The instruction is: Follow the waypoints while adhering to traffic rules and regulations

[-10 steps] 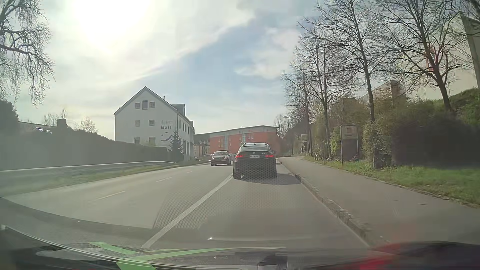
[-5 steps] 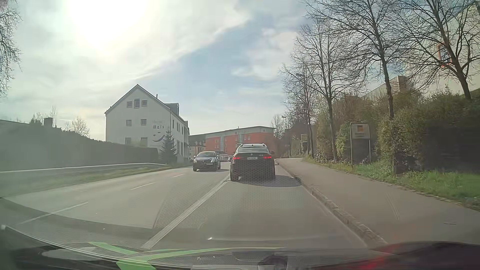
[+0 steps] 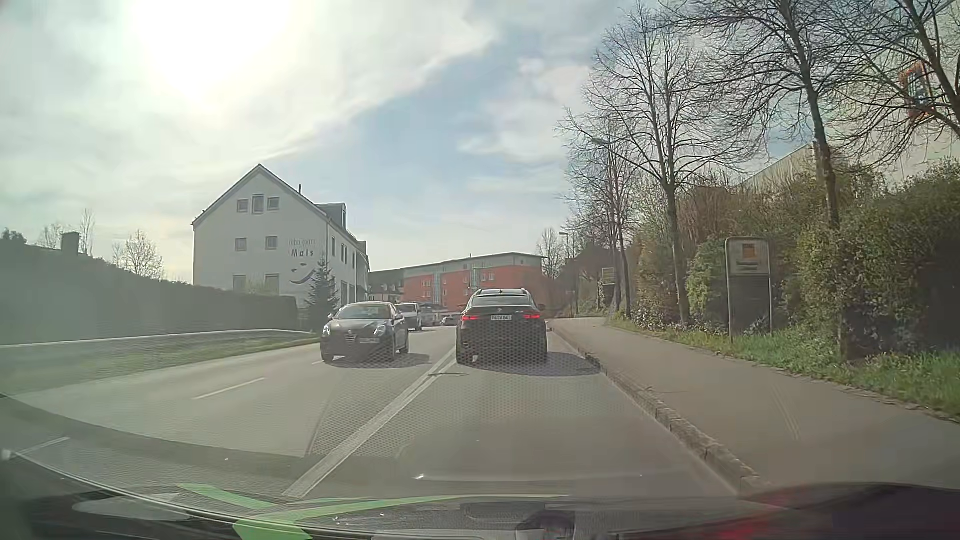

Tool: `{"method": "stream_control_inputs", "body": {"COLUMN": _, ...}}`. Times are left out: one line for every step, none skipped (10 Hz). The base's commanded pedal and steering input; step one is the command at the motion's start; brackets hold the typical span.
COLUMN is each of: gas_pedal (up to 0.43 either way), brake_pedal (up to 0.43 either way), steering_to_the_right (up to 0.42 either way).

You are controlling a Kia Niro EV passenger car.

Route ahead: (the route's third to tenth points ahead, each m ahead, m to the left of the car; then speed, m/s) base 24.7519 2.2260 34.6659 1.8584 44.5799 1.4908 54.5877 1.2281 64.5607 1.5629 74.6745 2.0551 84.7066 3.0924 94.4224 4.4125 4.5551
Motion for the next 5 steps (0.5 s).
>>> {"method": "stream_control_inputs", "body": {"gas_pedal": 0.000, "brake_pedal": 0.000, "steering_to_the_right": 0.019}}
{"method": "stream_control_inputs", "body": {"gas_pedal": 0.000, "brake_pedal": 0.000, "steering_to_the_right": 0.018}}
{"method": "stream_control_inputs", "body": {"gas_pedal": 0.000, "brake_pedal": 0.000, "steering_to_the_right": 0.018}}
{"method": "stream_control_inputs", "body": {"gas_pedal": 0.000, "brake_pedal": 0.000, "steering_to_the_right": 0.018}}
{"method": "stream_control_inputs", "body": {"gas_pedal": 0.000, "brake_pedal": 0.000, "steering_to_the_right": 0.017}}
